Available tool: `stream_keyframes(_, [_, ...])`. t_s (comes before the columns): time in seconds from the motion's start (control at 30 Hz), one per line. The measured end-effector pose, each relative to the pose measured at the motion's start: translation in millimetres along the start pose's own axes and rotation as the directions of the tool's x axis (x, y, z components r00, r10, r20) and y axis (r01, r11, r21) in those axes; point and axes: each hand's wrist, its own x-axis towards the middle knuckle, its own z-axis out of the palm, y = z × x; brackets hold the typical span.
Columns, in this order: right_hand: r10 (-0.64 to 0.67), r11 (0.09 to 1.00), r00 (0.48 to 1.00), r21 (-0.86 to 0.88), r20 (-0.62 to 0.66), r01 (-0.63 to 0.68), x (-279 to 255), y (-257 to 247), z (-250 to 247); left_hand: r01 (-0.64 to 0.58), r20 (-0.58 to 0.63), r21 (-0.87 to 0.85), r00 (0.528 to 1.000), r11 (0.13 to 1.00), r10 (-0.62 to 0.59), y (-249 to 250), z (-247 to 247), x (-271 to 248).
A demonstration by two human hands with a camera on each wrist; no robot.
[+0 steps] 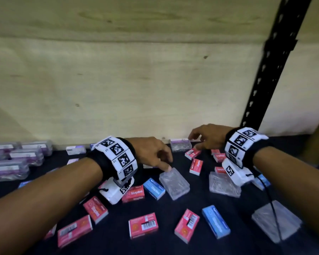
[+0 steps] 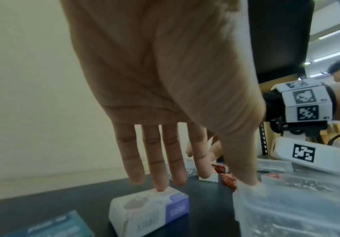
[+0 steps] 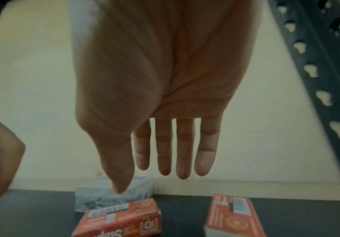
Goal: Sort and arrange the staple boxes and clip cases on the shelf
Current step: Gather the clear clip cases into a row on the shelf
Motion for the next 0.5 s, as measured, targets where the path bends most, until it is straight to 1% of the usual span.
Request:
stream_keyframes(0.13, [-0.02, 1.0, 1.0, -0.015, 0.004, 0.02, 13.1, -4.9, -1.0, -0.014, -0.037, -0.08, 0.999, 0.997, 0.011, 4.7, -0.3, -6.9])
stream_keyframes(0.27, [-0.035, 0.998, 0.998, -0.042, 0.047, 0.037, 23.6, -10.8, 0.3, -0.035, 0.047, -0.111, 0.998, 0.993, 0.041, 8.6, 0.0, -13.5])
stream_keyframes(0.33, [-0.035, 0.998, 0.998, -0.048, 0.055, 0.038, 27.9, -12.0, -1.3, -0.046, 0.091, -0.089, 0.994, 0.995, 0.054, 11.0, 1.3, -14.1])
stream_keyframes(0.5, [-0.004, 0.996, 0.996, -0.087, 0.087, 0.011, 36.8, -11.1, -2.0, -0.082, 0.128, -0.052, 0.988, 0.995, 0.088, 15.8, 5.6, -12.4])
